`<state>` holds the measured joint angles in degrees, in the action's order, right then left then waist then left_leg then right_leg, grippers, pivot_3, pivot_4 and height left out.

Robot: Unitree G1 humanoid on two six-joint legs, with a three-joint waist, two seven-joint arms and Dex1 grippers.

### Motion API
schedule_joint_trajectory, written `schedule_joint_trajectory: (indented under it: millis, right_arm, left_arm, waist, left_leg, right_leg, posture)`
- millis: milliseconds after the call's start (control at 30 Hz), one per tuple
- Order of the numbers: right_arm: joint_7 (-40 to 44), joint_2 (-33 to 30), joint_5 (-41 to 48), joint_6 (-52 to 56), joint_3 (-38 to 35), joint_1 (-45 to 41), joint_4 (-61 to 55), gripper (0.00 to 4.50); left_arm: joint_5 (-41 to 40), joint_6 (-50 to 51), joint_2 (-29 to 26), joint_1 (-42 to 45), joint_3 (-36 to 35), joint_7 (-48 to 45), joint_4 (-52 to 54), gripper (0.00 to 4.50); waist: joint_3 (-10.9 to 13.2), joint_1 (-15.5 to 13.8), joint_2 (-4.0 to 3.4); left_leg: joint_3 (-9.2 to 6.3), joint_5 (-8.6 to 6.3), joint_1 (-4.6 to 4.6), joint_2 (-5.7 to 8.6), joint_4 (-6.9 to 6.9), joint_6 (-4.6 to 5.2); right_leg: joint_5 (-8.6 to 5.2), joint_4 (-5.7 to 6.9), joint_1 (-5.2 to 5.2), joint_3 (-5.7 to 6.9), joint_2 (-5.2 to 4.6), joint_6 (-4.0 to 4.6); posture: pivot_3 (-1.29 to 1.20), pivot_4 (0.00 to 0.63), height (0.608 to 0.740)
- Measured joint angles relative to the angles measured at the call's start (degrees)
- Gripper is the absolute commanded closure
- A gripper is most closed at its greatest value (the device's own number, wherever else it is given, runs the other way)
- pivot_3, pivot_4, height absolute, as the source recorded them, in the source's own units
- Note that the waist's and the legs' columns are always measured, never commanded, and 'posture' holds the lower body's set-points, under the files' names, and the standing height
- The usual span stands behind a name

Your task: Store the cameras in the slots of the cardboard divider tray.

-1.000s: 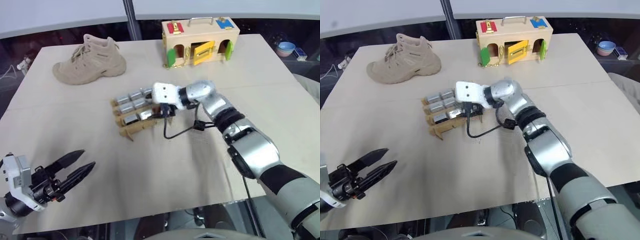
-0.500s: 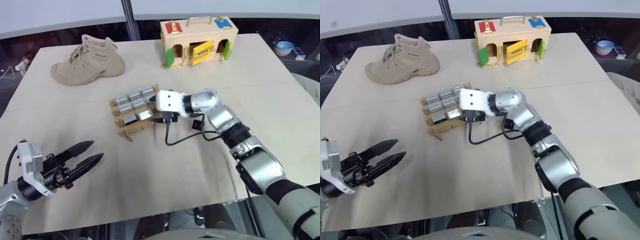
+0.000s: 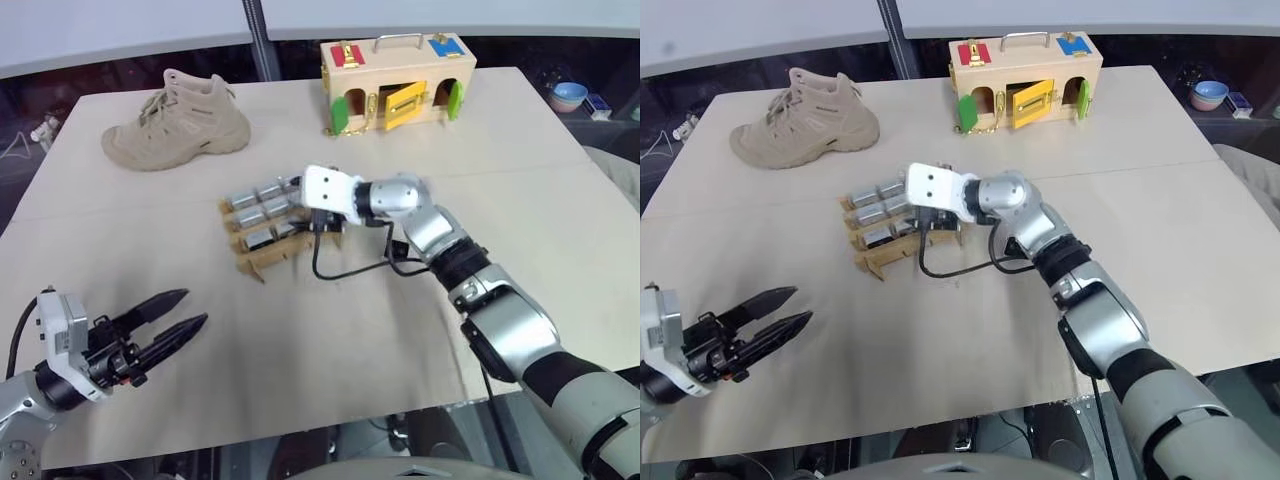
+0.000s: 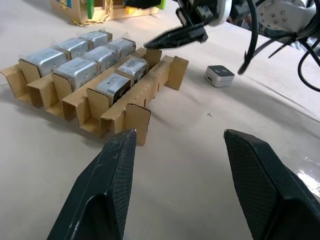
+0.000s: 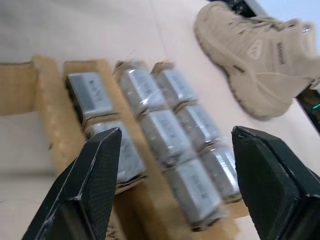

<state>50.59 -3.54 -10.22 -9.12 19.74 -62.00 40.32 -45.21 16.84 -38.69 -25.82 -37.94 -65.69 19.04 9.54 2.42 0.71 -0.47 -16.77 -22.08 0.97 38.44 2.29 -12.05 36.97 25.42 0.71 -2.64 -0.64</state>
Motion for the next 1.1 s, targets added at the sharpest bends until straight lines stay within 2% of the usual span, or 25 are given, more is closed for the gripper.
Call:
schedule_joint_trajectory:
  millis: [100, 200, 233, 300, 433, 567, 667, 800, 1100]
  right_arm:
    - [1.6, -1.0, 1.0, 1.4, 0.0, 1.3, -3.1, 1.03]
    - [3.9, -3.5, 3.8, 6.8, -0.7, 5.0, -11.0, 1.03]
    - [5.4, -6.3, 6.2, 12.9, -1.8, 8.7, -18.3, 0.5]
    - [6.3, -11.0, 10.3, 23.6, -5.3, 16.6, -30.6, 0.1]
    - [3.6, -19.2, 16.9, 45.7, -12.0, 33.7, -55.0, 0.1]
    - [2.0, -23.7, 20.5, 54.6, -14.0, 40.8, -66.6, 0.1]
    - [-1.7, -24.7, 20.0, 54.4, -14.4, 40.9, -65.4, 0.1]
    - [-5.0, -24.6, 18.3, 49.7, -13.7, 39.2, -57.1, 0.1]
    - [-4.5, -24.3, 18.7, 45.4, -10.8, 37.8, -51.5, 0.1]
  left_arm:
    - [0.0, 0.2, 0.0, 0.4, 0.1, 0.5, 0.1, 1.58]
    - [0.0, 0.4, 0.0, 1.3, 0.3, 1.0, 0.4, 1.58]
    - [-0.1, 0.5, -0.1, 2.0, 0.6, 1.1, 0.7, 1.58]
    - [-0.1, 0.7, -0.2, 2.7, 1.4, 0.9, 0.9, 1.58]
    - [-0.1, 2.0, -1.3, 5.1, 4.6, 0.2, 1.2, 1.58]
    - [-0.1, 3.1, -3.4, 8.7, 6.7, -0.7, 1.2, 1.58]
    - [0.0, 4.2, -4.8, 12.6, 9.4, -1.7, -0.2, 1.58]
    - [0.0, 5.2, -6.1, 16.0, 11.6, -2.4, -1.5, 1.58]
    - [0.0, 6.5, -6.8, 16.4, 11.5, -2.8, -1.6, 1.58]
  waist:
    - [0.0, -0.1, 0.0]
    - [0.0, -0.3, 0.02]
    - [0.0, -0.7, 0.04]
    - [-0.1, -1.8, 0.09]
    - [0.0, -2.0, 0.05]
    - [-0.1, -1.2, 0.02]
    - [-0.1, -1.3, 0.03]
    - [-0.1, -1.5, 0.03]
    - [-0.1, -1.6, 0.04]
  left_leg:
    - [-0.03, 0.0, -0.02, 0.0, 0.0, 0.0]
    - [-0.05, 0.0, -0.04, 0.0, 0.02, 0.01]
    - [-0.11, 0.0, -0.1, 0.01, 0.02, 0.02]
    - [-0.16, -0.03, -0.17, 0.01, 0.04, 0.07]
    - [-0.15, -0.05, -0.39, 0.0, 0.08, 0.1]
    - [0.02, -0.11, -0.18, -0.02, 0.1, 0.21]
    - [0.04, -0.12, 0.27, -0.03, 0.11, 0.25]
    - [0.05, -0.1, 0.29, -0.03, 0.24, 0.25]
    - [0.05, 0.0, 0.14, -0.11, 0.28, 0.07]
  right_leg:
    - [0.0, 0.0, 0.0, 0.03, 0.0, 0.0]
    - [0.0, -0.02, -0.01, 0.05, -0.02, -0.01]
    - [0.0, -0.06, -0.01, 0.09, -0.04, -0.01]
    - [0.0, -0.16, -0.02, 0.15, -0.06, -0.01]
    - [0.01, -0.11, 0.23, 0.14, -0.05, -0.02]
    - [0.01, 0.04, 0.16, -0.04, 0.04, -0.01]
    - [0.0, 0.08, -0.28, -0.02, 0.11, 0.01]
    - [0.0, 0.07, -0.35, -0.02, 0.19, 0.0]
    - [0.01, -0.03, -0.29, -0.03, 0.23, -0.02]
  posture:
    - [0.0, 0.15, 0.74]
    - [0.0, 0.15, 0.74]
    - [0.0, 0.15, 0.74]
    - [0.0, 0.15, 0.74]
    - [0.0, 0.15, 0.74]
    - [0.0, 0.15, 0.74]
    - [0.0, 0.15, 0.74]
    - [0.0, 0.15, 0.74]
    - [0.0, 0.15, 0.74]
